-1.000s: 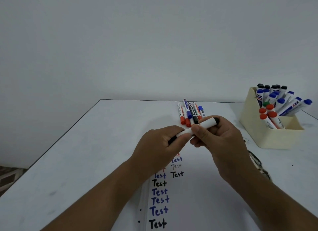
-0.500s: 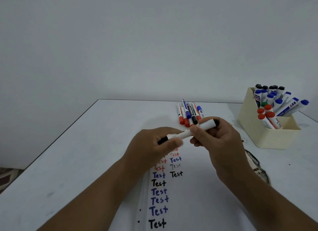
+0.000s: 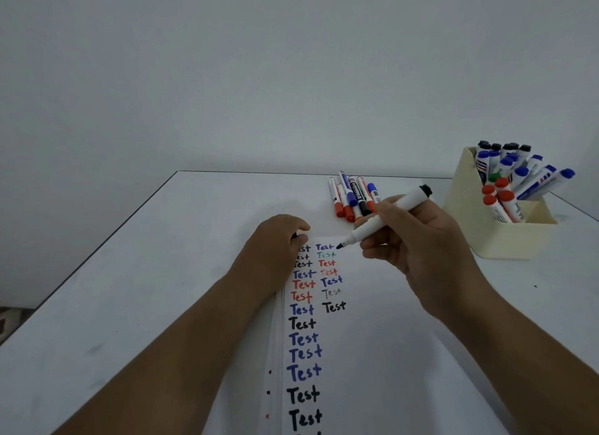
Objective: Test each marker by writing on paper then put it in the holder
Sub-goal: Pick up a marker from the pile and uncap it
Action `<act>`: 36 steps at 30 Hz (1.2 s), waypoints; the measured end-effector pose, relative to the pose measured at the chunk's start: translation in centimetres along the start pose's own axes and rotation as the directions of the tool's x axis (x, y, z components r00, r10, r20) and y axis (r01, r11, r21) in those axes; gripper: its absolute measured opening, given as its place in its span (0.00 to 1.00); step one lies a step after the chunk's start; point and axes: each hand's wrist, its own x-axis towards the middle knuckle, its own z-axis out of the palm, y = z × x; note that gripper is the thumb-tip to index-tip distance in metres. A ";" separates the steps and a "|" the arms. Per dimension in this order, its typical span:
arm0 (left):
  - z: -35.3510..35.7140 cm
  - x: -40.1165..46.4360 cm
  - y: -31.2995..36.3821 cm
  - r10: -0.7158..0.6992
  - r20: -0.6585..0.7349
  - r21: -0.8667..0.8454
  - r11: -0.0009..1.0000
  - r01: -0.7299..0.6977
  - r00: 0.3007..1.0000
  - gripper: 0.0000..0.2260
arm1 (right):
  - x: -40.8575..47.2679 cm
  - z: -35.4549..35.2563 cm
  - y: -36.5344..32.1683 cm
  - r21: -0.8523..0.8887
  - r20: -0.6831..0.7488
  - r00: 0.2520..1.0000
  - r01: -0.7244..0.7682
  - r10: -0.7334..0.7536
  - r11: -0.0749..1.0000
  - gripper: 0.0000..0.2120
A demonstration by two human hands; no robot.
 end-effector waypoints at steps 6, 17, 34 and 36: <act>0.0 -0.2 -0.2 -0.049 0.008 0.148 0.988 0.047 0.999 0.16 | -0.8 0.8 -0.3 -0.238 0.119 0.981 -0.121 0.152 0.964 0.13; -0.3 0.0 0.0 -0.206 0.082 0.042 0.978 0.203 0.975 0.25 | -3.3 -0.8 3.1 -0.102 0.008 0.980 -0.198 0.200 0.975 0.14; -0.5 -1.8 0.8 -0.316 0.290 0.543 0.832 0.117 0.903 0.43 | -3.3 -1.2 4.3 -0.471 0.193 0.977 0.014 0.088 0.882 0.04; -0.5 -1.7 0.7 -0.313 0.286 0.540 0.833 0.117 0.906 0.43 | -3.3 -1.2 4.3 -0.483 0.197 0.977 0.024 0.082 0.875 0.04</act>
